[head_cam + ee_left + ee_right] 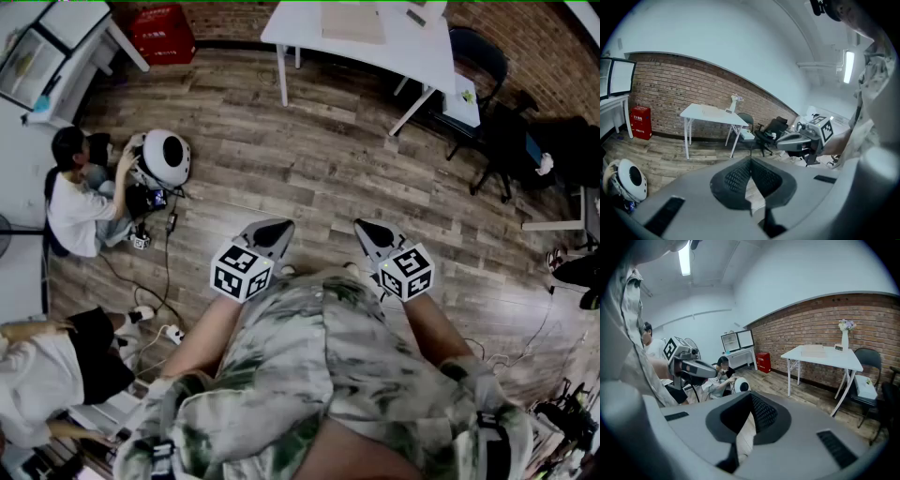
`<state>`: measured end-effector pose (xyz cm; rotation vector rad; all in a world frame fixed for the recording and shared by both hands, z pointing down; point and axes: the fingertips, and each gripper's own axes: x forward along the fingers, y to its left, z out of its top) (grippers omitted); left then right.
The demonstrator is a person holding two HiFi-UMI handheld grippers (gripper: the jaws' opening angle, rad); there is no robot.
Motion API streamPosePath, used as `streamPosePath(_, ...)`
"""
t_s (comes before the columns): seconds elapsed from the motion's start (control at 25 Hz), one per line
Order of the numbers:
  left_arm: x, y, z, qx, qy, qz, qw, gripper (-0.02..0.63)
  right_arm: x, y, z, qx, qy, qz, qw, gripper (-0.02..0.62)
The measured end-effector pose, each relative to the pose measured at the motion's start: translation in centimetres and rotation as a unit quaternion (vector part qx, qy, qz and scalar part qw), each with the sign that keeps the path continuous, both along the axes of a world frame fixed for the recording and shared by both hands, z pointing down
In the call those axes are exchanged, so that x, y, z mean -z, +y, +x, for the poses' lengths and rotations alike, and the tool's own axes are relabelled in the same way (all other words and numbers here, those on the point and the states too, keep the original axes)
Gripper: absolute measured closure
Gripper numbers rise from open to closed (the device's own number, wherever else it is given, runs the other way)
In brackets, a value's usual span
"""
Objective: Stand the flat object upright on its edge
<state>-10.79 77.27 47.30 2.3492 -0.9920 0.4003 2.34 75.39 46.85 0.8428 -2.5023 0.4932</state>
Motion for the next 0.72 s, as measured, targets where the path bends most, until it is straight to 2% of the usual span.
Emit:
streamPosePath(0.16,-0.5,-0.7,-3.1,-0.014,-0.008,0.007,0.9998,0.581,0.1,-0.7,-3.3,-0.009,-0.003,0.002,1.000,0.575)
streamPosePath(0.32,-1.1,-2.1,-4.8,-0.010,-0.002,0.001,0.9999,0.581,0.0,-1.4,-4.9,-0.006,0.003,0.001,1.000,0.575)
streamPosePath(0.52,-1.7,-5.2,-4.7,-0.011,0.008,-0.002,0.9999,0.581,-0.6,-4.5,-5.2,-0.004,0.009,-0.004,1.000,0.575)
streamPosePath(0.72,-1.9,-11.8,-3.5,-0.004,0.007,-0.006,0.9999,0.581,-1.0,-11.7,-4.2,0.008,-0.008,-0.003,1.000,0.575)
